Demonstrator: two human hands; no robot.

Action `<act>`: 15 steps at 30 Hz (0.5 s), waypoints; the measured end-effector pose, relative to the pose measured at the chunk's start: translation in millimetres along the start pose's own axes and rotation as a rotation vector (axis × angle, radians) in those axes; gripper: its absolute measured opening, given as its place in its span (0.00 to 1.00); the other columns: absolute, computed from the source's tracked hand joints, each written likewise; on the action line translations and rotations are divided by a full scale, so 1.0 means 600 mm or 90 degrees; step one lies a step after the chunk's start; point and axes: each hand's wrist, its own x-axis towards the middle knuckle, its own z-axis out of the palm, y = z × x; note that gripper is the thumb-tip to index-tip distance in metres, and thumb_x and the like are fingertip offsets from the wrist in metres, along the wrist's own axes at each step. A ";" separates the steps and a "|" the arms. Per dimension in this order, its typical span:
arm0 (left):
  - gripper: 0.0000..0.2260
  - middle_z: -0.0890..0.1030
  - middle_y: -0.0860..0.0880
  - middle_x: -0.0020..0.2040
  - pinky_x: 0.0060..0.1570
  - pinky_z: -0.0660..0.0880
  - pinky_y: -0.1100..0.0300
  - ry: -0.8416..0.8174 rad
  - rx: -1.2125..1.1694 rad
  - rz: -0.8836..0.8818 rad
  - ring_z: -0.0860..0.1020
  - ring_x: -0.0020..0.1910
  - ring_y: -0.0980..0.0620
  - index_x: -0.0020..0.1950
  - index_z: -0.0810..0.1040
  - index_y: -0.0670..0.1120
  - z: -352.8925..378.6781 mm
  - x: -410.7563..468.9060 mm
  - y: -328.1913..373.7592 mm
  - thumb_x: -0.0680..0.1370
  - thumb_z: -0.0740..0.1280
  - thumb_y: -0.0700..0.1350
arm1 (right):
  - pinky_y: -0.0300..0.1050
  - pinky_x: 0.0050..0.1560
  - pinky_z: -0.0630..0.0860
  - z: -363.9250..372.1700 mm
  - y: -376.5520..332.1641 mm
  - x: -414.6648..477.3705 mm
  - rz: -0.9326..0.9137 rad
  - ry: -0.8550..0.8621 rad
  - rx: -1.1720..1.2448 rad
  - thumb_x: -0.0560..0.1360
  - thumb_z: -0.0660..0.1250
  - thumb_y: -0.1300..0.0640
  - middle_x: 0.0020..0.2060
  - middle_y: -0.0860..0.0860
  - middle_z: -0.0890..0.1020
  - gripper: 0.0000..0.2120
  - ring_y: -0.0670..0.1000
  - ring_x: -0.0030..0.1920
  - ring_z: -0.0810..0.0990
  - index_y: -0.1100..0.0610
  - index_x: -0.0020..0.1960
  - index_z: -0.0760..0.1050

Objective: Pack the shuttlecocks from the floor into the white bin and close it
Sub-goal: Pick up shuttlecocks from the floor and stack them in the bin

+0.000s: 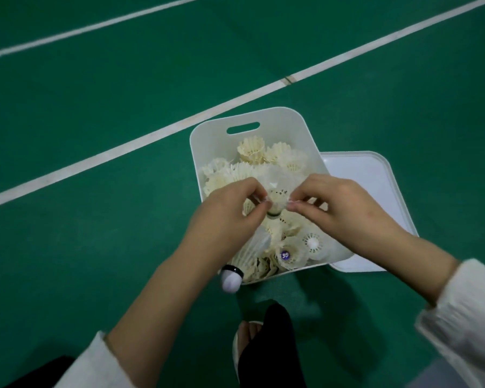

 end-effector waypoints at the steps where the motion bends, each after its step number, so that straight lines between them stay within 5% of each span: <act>1: 0.03 0.79 0.58 0.45 0.32 0.64 0.62 -0.009 0.001 0.004 0.70 0.26 0.69 0.49 0.75 0.55 0.007 0.002 0.004 0.77 0.64 0.52 | 0.46 0.48 0.74 -0.004 0.006 0.001 0.016 0.020 -0.016 0.73 0.67 0.52 0.42 0.47 0.81 0.07 0.45 0.40 0.75 0.54 0.46 0.81; 5: 0.17 0.76 0.57 0.46 0.35 0.67 0.63 0.031 -0.070 -0.020 0.74 0.36 0.63 0.66 0.64 0.56 0.011 0.002 0.011 0.78 0.54 0.58 | 0.43 0.45 0.71 -0.036 0.039 -0.014 0.130 0.018 -0.067 0.73 0.68 0.52 0.42 0.49 0.83 0.07 0.49 0.43 0.78 0.54 0.46 0.83; 9: 0.20 0.77 0.54 0.47 0.36 0.67 0.62 0.091 -0.129 -0.050 0.76 0.41 0.56 0.54 0.66 0.51 -0.001 -0.003 0.005 0.75 0.47 0.64 | 0.40 0.42 0.68 -0.022 0.064 -0.026 0.197 -0.128 -0.185 0.74 0.67 0.53 0.44 0.51 0.85 0.08 0.50 0.44 0.77 0.54 0.48 0.83; 12: 0.21 0.75 0.55 0.49 0.39 0.70 0.63 0.090 -0.116 -0.066 0.77 0.43 0.57 0.57 0.66 0.49 -0.001 -0.004 0.001 0.75 0.52 0.63 | 0.42 0.45 0.71 0.010 0.073 -0.018 0.204 -0.182 -0.251 0.75 0.66 0.53 0.46 0.55 0.84 0.09 0.55 0.48 0.79 0.55 0.49 0.83; 15: 0.11 0.75 0.55 0.47 0.36 0.69 0.69 0.091 -0.064 -0.095 0.75 0.42 0.61 0.55 0.67 0.49 -0.004 0.000 -0.012 0.77 0.62 0.52 | 0.44 0.49 0.73 0.040 0.080 -0.004 0.180 -0.204 -0.292 0.74 0.66 0.54 0.47 0.56 0.84 0.09 0.56 0.49 0.80 0.58 0.49 0.82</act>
